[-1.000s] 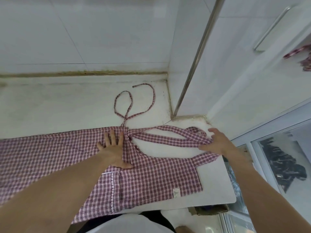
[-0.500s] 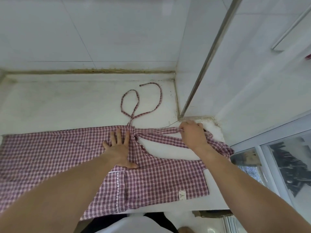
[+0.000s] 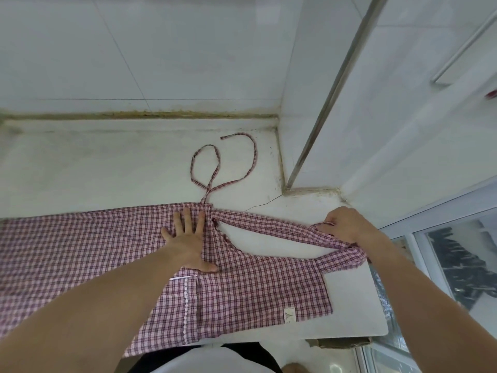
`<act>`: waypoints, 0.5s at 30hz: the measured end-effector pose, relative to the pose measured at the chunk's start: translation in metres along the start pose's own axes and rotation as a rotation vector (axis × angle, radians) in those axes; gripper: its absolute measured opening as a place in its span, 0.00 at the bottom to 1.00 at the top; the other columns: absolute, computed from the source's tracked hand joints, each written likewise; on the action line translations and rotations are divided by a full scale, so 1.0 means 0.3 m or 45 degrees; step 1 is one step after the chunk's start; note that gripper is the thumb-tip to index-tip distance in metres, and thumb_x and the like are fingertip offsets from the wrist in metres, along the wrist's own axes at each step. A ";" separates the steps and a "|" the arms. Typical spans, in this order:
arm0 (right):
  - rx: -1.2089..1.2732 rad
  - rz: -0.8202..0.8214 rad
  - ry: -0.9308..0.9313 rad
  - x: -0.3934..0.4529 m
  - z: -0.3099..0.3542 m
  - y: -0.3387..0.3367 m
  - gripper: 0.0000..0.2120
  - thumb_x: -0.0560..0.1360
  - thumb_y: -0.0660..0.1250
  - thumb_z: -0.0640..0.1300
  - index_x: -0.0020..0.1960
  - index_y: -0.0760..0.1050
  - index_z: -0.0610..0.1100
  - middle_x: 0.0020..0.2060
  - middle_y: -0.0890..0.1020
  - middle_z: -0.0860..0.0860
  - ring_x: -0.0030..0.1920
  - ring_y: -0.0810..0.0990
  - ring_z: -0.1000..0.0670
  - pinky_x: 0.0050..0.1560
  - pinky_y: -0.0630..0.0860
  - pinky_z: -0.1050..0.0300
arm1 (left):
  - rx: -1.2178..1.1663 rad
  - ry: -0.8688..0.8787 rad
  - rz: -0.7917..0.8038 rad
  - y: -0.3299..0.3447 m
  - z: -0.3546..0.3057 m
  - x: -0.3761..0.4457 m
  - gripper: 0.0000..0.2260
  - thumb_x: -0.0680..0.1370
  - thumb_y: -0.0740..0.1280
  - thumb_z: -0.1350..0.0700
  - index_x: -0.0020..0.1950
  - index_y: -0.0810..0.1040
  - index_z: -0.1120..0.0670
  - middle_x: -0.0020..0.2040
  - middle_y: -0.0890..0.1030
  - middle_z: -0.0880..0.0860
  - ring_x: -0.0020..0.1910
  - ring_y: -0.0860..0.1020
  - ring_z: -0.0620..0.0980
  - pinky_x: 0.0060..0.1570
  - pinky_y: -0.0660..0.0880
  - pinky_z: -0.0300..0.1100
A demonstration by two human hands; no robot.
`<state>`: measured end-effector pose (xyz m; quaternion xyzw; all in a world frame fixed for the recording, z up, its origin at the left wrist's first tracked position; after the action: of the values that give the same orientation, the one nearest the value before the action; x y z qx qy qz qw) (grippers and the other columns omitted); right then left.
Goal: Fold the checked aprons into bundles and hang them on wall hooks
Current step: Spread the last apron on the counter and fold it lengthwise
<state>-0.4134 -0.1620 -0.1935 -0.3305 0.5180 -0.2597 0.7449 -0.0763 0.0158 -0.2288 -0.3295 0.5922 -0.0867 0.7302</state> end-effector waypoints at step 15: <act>0.432 -0.752 0.168 0.019 0.003 -0.078 0.17 0.73 0.64 0.29 0.61 0.76 0.39 0.51 0.81 0.40 0.49 0.80 0.40 0.48 0.74 0.55 | 0.018 -0.024 0.008 -0.004 -0.002 -0.004 0.67 0.63 0.72 0.27 0.69 0.17 0.51 0.68 0.17 0.60 0.71 0.24 0.65 0.72 0.42 0.71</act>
<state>-0.4117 -0.1811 -0.1788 -0.3201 0.3966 -0.5673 0.6468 -0.0769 0.0153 -0.2273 -0.3234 0.5857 -0.0854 0.7383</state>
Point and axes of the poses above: each hand's wrist, its own x-axis towards the middle knuckle, its own y-axis out of the palm, z = x × y, the point moved 1 cm from there along x, towards the middle knuckle
